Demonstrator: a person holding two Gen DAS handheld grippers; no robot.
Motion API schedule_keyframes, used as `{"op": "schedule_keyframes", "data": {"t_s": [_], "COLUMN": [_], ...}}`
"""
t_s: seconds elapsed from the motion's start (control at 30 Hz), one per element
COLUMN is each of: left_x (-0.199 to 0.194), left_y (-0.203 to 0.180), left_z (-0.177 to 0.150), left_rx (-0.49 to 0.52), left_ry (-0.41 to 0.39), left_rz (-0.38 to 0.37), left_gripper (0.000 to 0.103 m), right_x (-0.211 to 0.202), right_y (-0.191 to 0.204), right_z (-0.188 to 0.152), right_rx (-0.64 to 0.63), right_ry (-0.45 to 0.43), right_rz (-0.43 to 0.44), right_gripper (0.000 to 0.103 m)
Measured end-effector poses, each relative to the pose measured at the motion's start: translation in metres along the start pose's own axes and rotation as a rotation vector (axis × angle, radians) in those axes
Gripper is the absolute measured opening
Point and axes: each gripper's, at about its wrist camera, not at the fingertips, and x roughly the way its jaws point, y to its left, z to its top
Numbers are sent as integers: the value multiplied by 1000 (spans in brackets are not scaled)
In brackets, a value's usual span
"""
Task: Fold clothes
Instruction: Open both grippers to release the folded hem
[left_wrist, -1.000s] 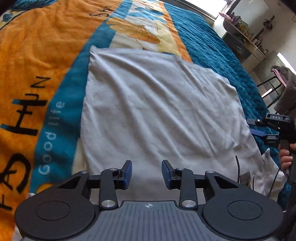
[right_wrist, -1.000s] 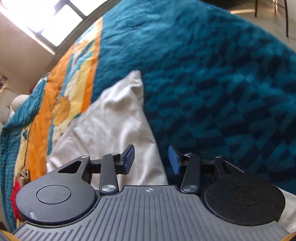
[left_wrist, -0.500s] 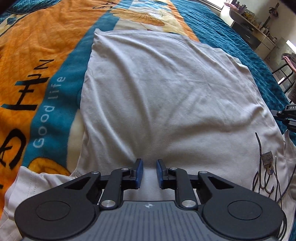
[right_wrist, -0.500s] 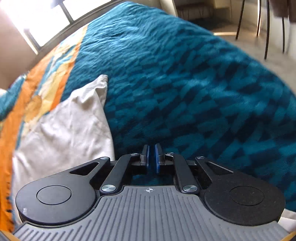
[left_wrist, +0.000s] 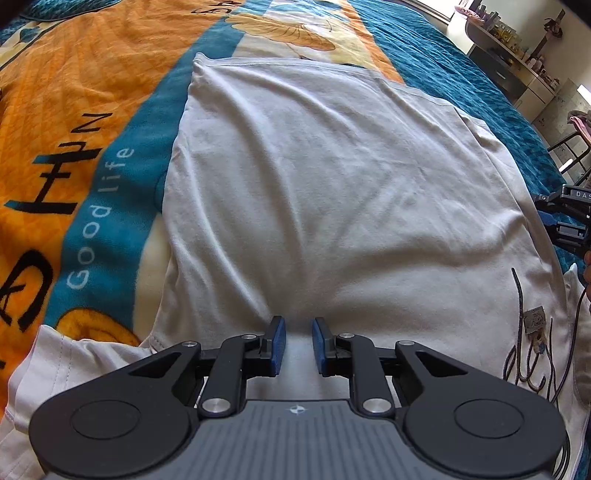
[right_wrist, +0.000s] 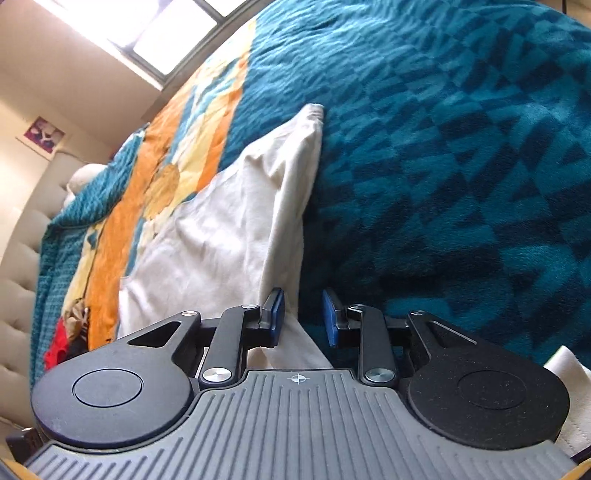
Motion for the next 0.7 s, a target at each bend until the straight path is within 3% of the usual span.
{"op": "schedule_keyframes", "data": {"t_s": [0.13,0.2,0.47,0.5,0.53,0.6,0.7], "left_x": [1,1,2,2,2,2,2], "left_y": [1,1,3,4,4,3,1], "left_z": [0,0,0,1,1,1,1], "left_rx": [-7,-10,-24,-28,-25,-16,-3], "left_ry": [1,1,3,3,5,8,11], "left_rz": [-4,-5,-11,-12,-9,0,12], "left_gripper": [19,19,20,20,20,20,20], "right_x": [-2,3,27,28,27,20,-9], "right_y": [3,-1,8,9,11,15,28], "right_z": [5,10,17,18,21,26,34], "right_rx": [39,66,1,-8,-15,-32,-130], "right_ry": [-25,-9,14,7,-10,-85,-322], "right_rz": [77,97,16,7,-9,-98,-430], "right_gripper": [43,44,42,35,3,4,0]}}
